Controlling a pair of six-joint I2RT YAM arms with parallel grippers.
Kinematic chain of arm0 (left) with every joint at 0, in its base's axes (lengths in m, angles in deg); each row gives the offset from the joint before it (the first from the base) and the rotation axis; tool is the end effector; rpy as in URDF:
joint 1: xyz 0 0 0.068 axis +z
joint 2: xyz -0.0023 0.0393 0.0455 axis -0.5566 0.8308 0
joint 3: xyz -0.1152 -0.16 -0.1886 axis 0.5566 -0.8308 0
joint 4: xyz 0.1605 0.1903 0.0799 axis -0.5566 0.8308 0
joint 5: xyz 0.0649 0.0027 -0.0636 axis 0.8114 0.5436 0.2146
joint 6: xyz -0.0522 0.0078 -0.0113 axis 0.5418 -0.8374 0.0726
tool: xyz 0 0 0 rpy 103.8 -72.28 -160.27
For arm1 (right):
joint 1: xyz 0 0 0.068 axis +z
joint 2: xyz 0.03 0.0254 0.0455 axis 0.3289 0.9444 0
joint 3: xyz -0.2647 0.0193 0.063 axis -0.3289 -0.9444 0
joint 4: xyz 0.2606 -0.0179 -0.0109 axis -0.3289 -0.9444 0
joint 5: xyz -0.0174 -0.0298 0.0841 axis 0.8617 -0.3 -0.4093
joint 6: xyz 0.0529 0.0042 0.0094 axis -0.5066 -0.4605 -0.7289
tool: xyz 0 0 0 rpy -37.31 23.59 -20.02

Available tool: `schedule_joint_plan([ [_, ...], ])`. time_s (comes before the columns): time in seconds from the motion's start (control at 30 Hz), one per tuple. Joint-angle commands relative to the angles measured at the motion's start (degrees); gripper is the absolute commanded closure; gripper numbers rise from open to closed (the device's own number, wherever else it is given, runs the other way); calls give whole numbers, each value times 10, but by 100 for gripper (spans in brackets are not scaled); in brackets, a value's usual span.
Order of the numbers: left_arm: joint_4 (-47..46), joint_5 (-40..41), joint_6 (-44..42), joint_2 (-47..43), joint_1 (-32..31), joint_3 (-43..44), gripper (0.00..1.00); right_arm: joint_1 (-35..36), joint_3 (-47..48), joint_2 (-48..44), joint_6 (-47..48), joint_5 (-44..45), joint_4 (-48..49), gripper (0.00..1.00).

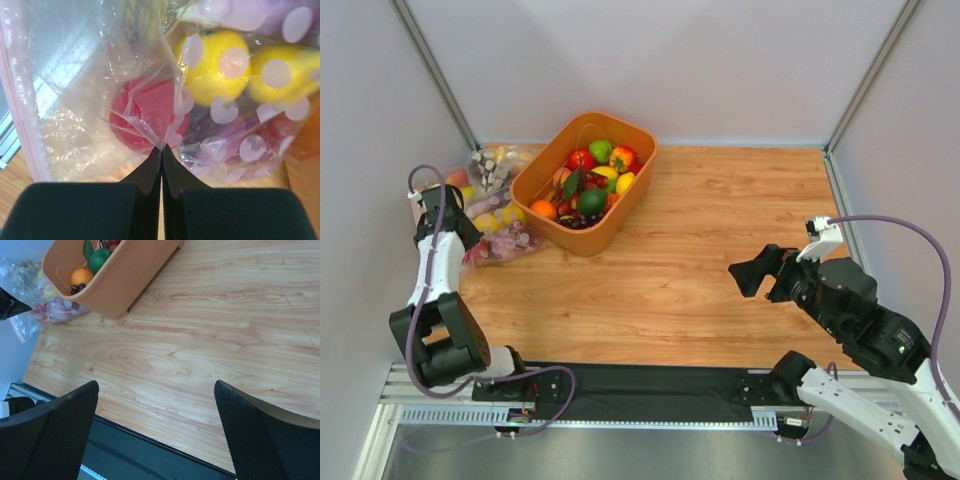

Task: Open the zip-top bag and remove the fake food
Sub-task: Pick up the zipper food storage bag at the center of the board.

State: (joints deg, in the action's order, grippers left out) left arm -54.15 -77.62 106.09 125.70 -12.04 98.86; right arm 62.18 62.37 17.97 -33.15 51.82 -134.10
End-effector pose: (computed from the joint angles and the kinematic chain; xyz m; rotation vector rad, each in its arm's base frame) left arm 0.2711 0.1137 0.2527 -0.9478 2.2537 0.1803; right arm 0.0666 0.0494 0.3772 -0.0189 2.0214 0.5922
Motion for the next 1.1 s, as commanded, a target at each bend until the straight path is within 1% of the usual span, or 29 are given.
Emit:
schedule_joint_plan([
  [0.0,16,-15,-6,-67,-6,-16,100,1,0,-4,-3,2,12,0],
  [0.1,21,-34,-5,-134,-8,-44,100,1,-2,-4,-5,-3,13,0],
  [0.2,30,-57,-5,-175,-10,-57,100,1,-3,-3,-5,-4,14,0],
  [0.27,40,-92,-7,-197,-13,-64,100,1,-2,-6,-5,-3,12,0],
  [0.43,56,-112,-5,-312,-33,-88,100,1,1,-7,-2,4,3,0],
  [0.47,70,-119,-1,-341,-34,-88,100,1,1,-8,-2,4,4,0],
  [0.63,118,-180,13,-420,-34,-67,100,1,-7,-7,-5,8,4,0],
  [0.67,139,-186,16,-446,-33,-62,100,0,-9,-7,-7,9,6,0],
  [0.83,203,-200,20,-515,-34,-16,100,1,-17,7,-8,4,16,0],
  [0.9,207,-234,19,-535,-34,0,100,1,-21,11,-9,2,20,0],
  [0.97,194,-346,8,-544,-38,6,100,1,-24,13,-11,-1,24,0],
  [1.0,185,-347,5,-547,-45,6,100,3,-24,13,-11,-2,25,0],
  [1.03,175,-394,-1,-549,-51,4,100,1,-25,15,-11,-2,26,0],
  [1.07,161,-416,-5,-552,-59,4,100,0,-25,14,-9,-1,26,0],
])
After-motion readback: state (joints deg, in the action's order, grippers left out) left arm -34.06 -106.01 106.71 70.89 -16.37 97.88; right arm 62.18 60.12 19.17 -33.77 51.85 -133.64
